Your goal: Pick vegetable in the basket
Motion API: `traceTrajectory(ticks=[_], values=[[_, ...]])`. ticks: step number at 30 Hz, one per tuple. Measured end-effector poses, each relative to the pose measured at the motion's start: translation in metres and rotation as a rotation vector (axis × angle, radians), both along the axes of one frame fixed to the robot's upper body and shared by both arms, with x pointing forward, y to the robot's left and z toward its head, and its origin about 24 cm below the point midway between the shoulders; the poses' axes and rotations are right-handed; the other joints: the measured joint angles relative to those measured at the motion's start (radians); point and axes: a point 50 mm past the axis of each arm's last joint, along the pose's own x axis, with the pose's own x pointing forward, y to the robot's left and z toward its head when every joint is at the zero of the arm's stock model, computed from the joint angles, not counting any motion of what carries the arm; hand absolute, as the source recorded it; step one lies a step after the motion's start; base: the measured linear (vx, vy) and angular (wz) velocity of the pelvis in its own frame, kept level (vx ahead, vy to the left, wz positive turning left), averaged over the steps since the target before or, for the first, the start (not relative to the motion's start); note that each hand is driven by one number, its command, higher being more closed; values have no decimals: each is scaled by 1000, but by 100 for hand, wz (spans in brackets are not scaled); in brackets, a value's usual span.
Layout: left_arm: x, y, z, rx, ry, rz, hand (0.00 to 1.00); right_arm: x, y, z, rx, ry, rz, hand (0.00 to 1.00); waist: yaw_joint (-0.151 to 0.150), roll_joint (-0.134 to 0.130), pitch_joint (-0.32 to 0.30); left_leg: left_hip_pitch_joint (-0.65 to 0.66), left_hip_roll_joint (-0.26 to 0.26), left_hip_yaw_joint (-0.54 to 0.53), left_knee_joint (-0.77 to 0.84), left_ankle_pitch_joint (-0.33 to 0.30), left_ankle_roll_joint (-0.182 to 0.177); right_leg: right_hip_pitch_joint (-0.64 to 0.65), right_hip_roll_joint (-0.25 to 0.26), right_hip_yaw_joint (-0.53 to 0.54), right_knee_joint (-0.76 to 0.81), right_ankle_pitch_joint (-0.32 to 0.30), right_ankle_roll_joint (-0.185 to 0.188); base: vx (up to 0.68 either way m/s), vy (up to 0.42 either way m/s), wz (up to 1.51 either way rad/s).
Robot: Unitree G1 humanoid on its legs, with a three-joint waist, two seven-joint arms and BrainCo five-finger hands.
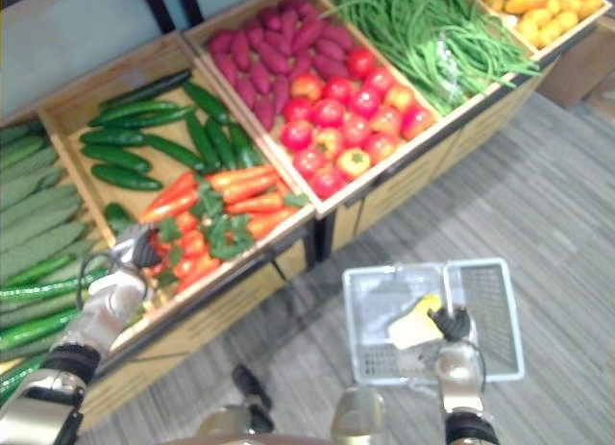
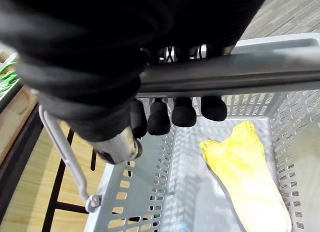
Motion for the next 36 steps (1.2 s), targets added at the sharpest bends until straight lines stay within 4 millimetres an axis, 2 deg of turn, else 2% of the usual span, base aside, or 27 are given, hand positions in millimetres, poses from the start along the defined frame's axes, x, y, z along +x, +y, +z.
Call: traceTrajectory(ticks=[24,28,31,33,36], values=[[3,1,3,-40,-10,17,100,-4,0,-3,2,13,1,100,-2,-8,5,22,-4,-14,3,0,-1,47,-5,-18,-27,15,13,-28,-13,2],[6,-2,21,-51,-93,0,100,-8,1,-6,4,26,-3,100,0,-8,5,31,-7,-40,2,1,0,78,-9,-47,-32,14,13,-41,-16,17],[5,-2,25,-51,-112,-9,100,-11,2,-8,10,34,-5,100,0,-8,5,42,-8,-55,1,1,0,99,-9,-57,-34,14,13,-45,-23,12],[1,4,38,-32,-164,-10,100,-15,3,-11,19,44,-16,100,6,-6,2,46,-11,-81,-1,4,4,119,-12,-79,-34,14,13,-145,-93,25],[-2,6,39,-21,-165,-13,100,-16,2,-12,19,47,-18,100,12,-6,1,46,-11,-81,-1,5,5,119,-12,-79,-33,14,13,-66,-59,7]])
